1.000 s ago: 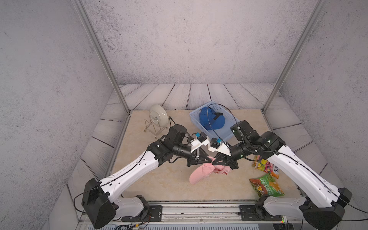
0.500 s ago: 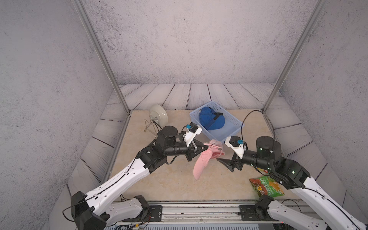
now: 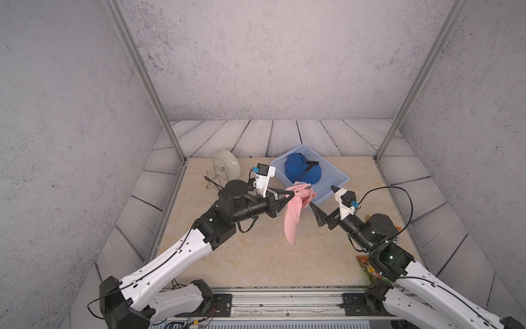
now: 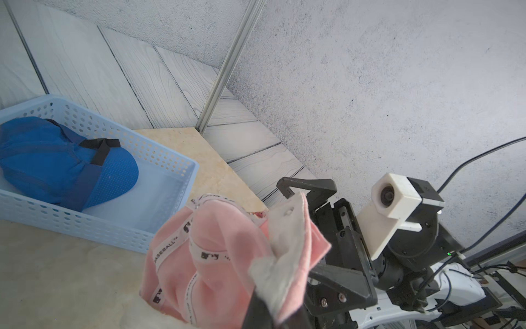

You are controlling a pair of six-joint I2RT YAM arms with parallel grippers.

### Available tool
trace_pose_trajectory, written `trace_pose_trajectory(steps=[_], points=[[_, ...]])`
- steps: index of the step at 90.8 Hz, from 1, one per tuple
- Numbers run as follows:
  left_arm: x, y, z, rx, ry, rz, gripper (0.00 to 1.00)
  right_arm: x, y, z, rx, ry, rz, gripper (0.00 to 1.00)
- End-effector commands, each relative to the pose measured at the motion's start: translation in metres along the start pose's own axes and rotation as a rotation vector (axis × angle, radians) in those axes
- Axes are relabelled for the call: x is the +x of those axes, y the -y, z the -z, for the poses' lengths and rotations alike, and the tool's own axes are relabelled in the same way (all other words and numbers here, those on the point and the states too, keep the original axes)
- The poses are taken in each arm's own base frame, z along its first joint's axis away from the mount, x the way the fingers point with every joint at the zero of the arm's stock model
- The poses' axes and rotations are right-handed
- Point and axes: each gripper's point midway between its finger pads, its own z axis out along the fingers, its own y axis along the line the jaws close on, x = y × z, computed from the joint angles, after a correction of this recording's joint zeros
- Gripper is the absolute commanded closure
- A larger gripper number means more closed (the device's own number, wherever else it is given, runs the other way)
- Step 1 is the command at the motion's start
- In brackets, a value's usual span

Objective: Turn the baseball cap inside out
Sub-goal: Turn over the baseball cap.

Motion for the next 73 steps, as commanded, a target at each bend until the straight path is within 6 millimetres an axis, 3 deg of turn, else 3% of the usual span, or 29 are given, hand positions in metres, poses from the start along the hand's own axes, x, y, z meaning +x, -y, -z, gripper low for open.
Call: trace_pose_trajectory(steps=[1, 45, 49, 61, 73], points=[[-0.021, 0.015, 0.0, 0.053, 0.077, 0.016, 1.0, -0.026, 0.006, -0.005, 0.033, 0.105, -0.008, 0.0], [-0.028, 0.025, 0.002, 0.094, 0.094, 0.024, 1.0, 0.01, 0.014, -0.039, 0.111, -0.008, -0.01, 0.01], [-0.028, 0.025, 0.004, 0.09, 0.099, 0.016, 1.0, 0.013, 0.015, -0.041, 0.115, -0.021, -0.019, 0.07], [-0.029, 0.026, 0.008, 0.085, 0.107, -0.004, 1.0, 0.023, 0.009, -0.044, 0.083, -0.079, -0.05, 0.41], [-0.026, 0.03, 0.008, 0.11, 0.084, -0.003, 1.0, 0.029, 0.001, -0.047, 0.039, -0.113, -0.073, 0.48]])
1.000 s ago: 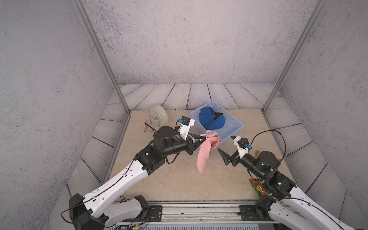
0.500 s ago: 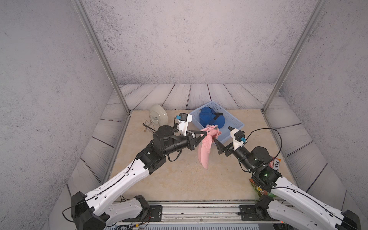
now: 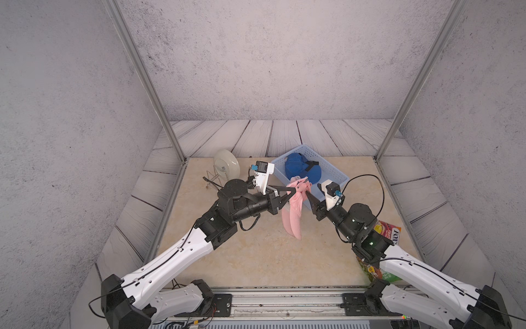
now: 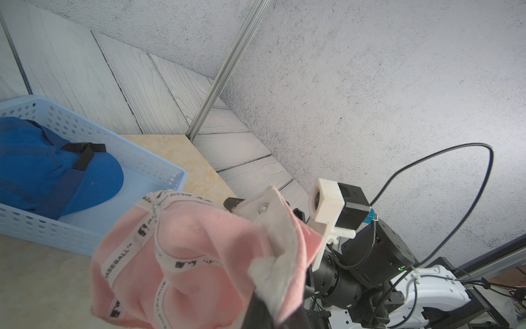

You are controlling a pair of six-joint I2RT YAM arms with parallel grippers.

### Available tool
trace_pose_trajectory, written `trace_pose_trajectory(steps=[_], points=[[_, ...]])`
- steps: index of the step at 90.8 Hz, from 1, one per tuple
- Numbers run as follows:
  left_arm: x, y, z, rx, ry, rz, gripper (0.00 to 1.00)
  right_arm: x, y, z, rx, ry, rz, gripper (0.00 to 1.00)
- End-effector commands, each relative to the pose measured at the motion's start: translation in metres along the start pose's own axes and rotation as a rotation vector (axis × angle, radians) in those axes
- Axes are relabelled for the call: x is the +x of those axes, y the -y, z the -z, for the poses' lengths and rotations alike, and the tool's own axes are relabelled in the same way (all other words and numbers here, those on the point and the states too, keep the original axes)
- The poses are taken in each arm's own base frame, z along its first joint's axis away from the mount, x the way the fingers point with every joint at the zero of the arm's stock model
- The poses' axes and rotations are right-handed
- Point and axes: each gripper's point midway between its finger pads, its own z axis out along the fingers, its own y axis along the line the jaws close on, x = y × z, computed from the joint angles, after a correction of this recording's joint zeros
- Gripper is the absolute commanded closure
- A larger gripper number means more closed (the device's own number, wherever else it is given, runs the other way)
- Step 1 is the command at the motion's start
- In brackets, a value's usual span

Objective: Turn the baseball cap inside out
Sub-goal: Turn over the baseball cap.

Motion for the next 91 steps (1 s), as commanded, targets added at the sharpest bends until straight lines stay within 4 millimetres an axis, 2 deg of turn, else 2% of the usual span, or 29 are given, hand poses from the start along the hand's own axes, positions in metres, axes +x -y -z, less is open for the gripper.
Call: trace_pose_trajectory(steps=[1, 12, 21, 52, 58, 60, 67, 75, 86, 91], points=[[-0.015, 0.024, 0.008, 0.08, 0.044, -0.046, 1.0, -0.001, -0.007, -0.004, -0.035, -0.024, -0.036, 0.48], [-0.011, 0.029, 0.007, 0.114, 0.022, -0.036, 1.0, 0.003, -0.01, -0.008, -0.045, -0.036, -0.051, 0.5], [-0.007, 0.033, 0.006, 0.145, 0.004, -0.037, 1.0, 0.003, -0.019, -0.011, -0.098, -0.045, -0.056, 0.49], [-0.004, 0.028, 0.004, 0.137, -0.002, -0.035, 1.0, -0.007, -0.05, -0.011, -0.281, -0.023, -0.138, 0.3], [-0.004, 0.027, 0.004, 0.135, -0.002, -0.034, 1.0, -0.006, -0.056, -0.01, -0.315, -0.031, -0.146, 0.29], [-0.004, 0.027, 0.004, 0.135, -0.002, -0.035, 1.0, -0.005, -0.057, -0.01, -0.318, -0.035, -0.149, 0.31], [-0.005, 0.027, 0.005, 0.136, -0.004, -0.041, 1.0, -0.003, -0.055, -0.009, -0.309, -0.046, -0.147, 0.47], [-0.006, 0.019, 0.01, 0.096, -0.006, -0.065, 1.0, -0.003, -0.051, -0.006, -0.286, -0.057, -0.138, 0.77], [-0.01, -0.005, 0.023, 0.006, -0.005, -0.086, 1.0, -0.005, -0.049, 0.006, -0.288, -0.069, -0.119, 0.84], [-0.013, -0.018, 0.03, -0.021, -0.013, -0.075, 1.0, -0.005, -0.052, 0.013, -0.31, -0.082, -0.111, 0.93]])
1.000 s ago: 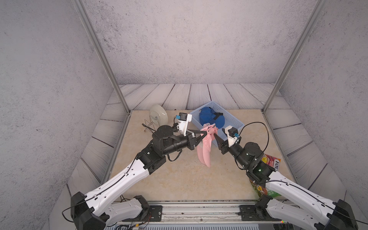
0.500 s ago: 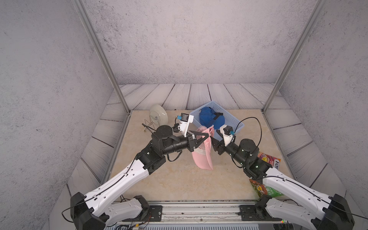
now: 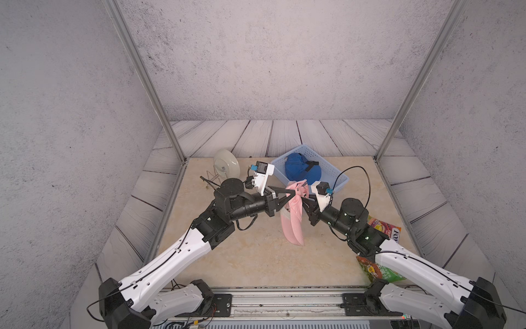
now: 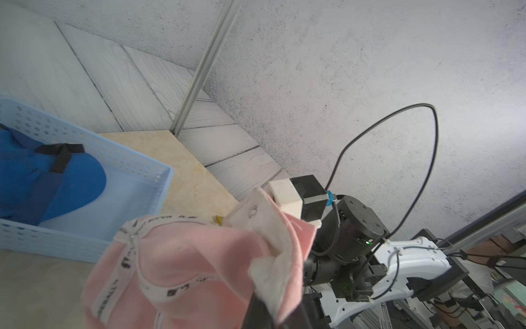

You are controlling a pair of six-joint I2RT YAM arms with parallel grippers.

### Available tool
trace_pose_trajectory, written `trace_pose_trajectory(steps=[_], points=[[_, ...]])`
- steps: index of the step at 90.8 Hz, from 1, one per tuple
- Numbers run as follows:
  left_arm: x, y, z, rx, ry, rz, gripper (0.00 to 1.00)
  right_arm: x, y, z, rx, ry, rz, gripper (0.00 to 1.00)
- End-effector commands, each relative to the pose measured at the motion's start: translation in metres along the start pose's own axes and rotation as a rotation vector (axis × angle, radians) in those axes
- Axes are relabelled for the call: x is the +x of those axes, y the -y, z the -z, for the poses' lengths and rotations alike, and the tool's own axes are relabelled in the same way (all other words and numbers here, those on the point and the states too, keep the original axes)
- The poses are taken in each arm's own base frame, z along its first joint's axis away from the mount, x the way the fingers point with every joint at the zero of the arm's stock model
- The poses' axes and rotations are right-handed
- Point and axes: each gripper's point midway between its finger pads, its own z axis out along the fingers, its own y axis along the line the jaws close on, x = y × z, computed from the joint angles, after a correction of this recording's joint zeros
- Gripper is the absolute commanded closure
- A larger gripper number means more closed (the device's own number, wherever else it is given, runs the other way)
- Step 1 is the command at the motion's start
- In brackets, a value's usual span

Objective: Turn the baseball cap inside out
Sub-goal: Turn over the baseball cap.

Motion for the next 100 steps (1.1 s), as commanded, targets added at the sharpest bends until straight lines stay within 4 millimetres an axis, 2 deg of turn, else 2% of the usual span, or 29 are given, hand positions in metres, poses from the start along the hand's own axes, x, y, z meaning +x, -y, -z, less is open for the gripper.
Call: trace_pose_trajectory(steps=[1, 5, 26, 43, 58, 86, 100], points=[[-0.009, -0.018, 0.019, -0.052, 0.013, -0.033, 1.0, -0.021, -0.011, 0.019, -0.046, 0.024, 0.019, 0.94], [-0.009, -0.027, 0.024, -0.067, 0.002, -0.024, 1.0, -0.02, -0.016, 0.023, -0.073, -0.002, 0.019, 1.0], [-0.005, -0.055, 0.042, -0.085, -0.061, -0.077, 1.0, -0.017, -0.068, 0.048, -0.385, -0.137, -0.061, 1.0], [-0.016, -0.052, 0.046, 0.014, -0.03, -0.084, 1.0, -0.033, -0.113, 0.066, -0.704, -0.201, -0.176, 1.0], [-0.025, -0.046, 0.047, 0.033, -0.019, -0.108, 1.0, -0.036, -0.129, 0.07, -0.842, -0.265, -0.223, 1.0], [-0.047, -0.035, 0.051, 0.067, 0.085, -0.071, 1.0, -0.017, -0.148, 0.079, -1.079, -0.445, -0.372, 1.0], [-0.049, -0.032, 0.058, 0.062, 0.097, -0.075, 1.0, -0.013, -0.148, 0.08, -1.082, -0.47, -0.344, 0.9]])
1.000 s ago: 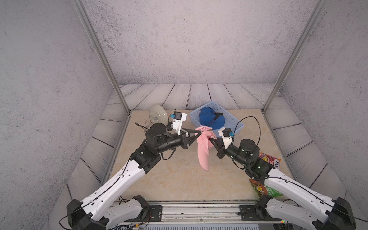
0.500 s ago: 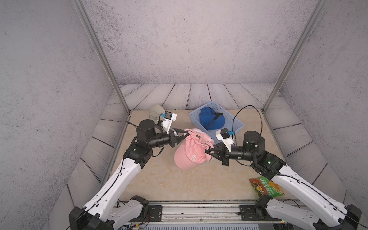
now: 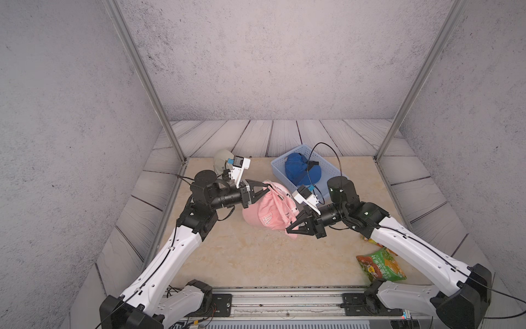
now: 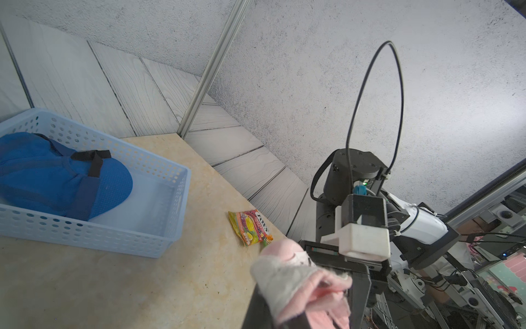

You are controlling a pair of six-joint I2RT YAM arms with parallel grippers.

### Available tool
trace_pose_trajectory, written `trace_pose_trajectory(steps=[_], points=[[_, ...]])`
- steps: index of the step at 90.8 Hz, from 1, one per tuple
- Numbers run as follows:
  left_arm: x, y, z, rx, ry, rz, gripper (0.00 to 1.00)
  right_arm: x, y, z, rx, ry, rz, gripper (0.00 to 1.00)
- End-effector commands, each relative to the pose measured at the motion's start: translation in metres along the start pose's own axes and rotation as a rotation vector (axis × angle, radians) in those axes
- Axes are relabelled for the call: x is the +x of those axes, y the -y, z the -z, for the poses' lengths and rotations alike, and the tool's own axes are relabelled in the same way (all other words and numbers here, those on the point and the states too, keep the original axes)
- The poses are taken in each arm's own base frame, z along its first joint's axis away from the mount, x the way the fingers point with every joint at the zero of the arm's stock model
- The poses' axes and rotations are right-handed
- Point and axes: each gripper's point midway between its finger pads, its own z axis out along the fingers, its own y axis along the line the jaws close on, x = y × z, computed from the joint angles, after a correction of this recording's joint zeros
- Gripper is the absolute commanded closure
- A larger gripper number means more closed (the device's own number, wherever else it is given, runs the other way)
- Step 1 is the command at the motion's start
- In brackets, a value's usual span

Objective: Turn the baseball cap inside out
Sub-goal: Turn over the baseball cap.

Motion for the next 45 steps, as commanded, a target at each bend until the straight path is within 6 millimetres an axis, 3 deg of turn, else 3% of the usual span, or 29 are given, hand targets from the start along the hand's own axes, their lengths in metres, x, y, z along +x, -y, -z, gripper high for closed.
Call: trace_pose_trajectory(steps=[1, 16, 26, 36, 45], points=[[-0.029, 0.008, 0.012, -0.017, 0.114, -0.067, 1.0, 0.012, -0.023, 0.002, -0.103, -0.056, -0.018, 0.88], [-0.02, -0.008, 0.018, -0.096, 0.091, -0.003, 1.0, -0.002, -0.008, 0.021, 0.168, -0.045, 0.106, 0.69], [-0.022, -0.015, 0.022, -0.144, 0.119, 0.069, 1.0, -0.016, 0.006, 0.044, 0.401, 0.028, 0.212, 0.43], [-0.028, -0.01, 0.023, -0.118, 0.148, 0.123, 1.0, -0.029, 0.015, 0.068, 0.595, 0.164, 0.301, 0.21], [-0.033, -0.003, 0.024, -0.105, 0.159, 0.136, 1.0, -0.041, 0.02, 0.09, 0.729, 0.314, 0.355, 0.13]])
